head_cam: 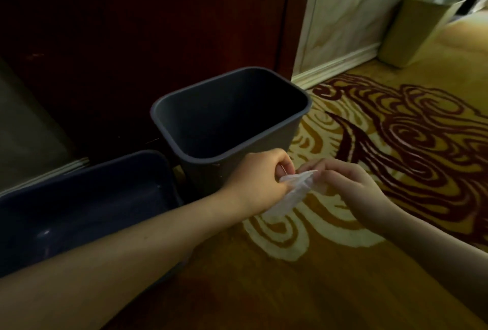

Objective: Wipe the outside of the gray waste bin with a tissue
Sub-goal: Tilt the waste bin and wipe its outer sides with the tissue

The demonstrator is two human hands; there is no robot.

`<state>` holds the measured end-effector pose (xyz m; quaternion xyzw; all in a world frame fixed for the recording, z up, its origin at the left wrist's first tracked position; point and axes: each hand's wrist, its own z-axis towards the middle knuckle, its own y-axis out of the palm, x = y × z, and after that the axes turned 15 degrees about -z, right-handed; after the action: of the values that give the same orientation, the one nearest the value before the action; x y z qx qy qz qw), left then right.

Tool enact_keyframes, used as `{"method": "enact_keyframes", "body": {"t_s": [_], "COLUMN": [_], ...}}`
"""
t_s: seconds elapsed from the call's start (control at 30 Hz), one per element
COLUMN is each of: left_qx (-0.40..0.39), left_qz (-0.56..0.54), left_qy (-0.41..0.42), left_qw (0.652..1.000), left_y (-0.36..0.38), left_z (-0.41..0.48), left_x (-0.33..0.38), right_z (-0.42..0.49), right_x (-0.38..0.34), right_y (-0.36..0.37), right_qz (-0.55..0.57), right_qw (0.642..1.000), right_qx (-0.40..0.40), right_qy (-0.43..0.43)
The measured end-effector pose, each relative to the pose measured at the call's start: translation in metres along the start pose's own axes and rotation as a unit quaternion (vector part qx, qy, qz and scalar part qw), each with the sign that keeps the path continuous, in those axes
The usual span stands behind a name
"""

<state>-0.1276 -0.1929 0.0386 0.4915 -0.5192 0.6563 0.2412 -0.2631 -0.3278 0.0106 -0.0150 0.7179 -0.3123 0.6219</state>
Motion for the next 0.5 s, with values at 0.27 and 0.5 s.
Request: {"method": "enact_keyframes", "body": {"t_s": [0.27,0.5], "left_qx": [0.138,-0.047], "left_qz": [0.114,0.022], "left_qy": [0.077,-0.232], "left_qw": [0.981,0.971], "left_y": [-0.039,-0.051], "left_z": [0.043,0.082], "left_x": [0.025,0.024], "right_z": [0.013,0.021], "right_x": [0.020,0.023], "right_y": [-0.008,0.015], "right_qz": [-0.005,0.041], "right_qw": [0.981,0.963], "right_qx": [0.155,0.202], "right_qy": [0.112,0.173]}}
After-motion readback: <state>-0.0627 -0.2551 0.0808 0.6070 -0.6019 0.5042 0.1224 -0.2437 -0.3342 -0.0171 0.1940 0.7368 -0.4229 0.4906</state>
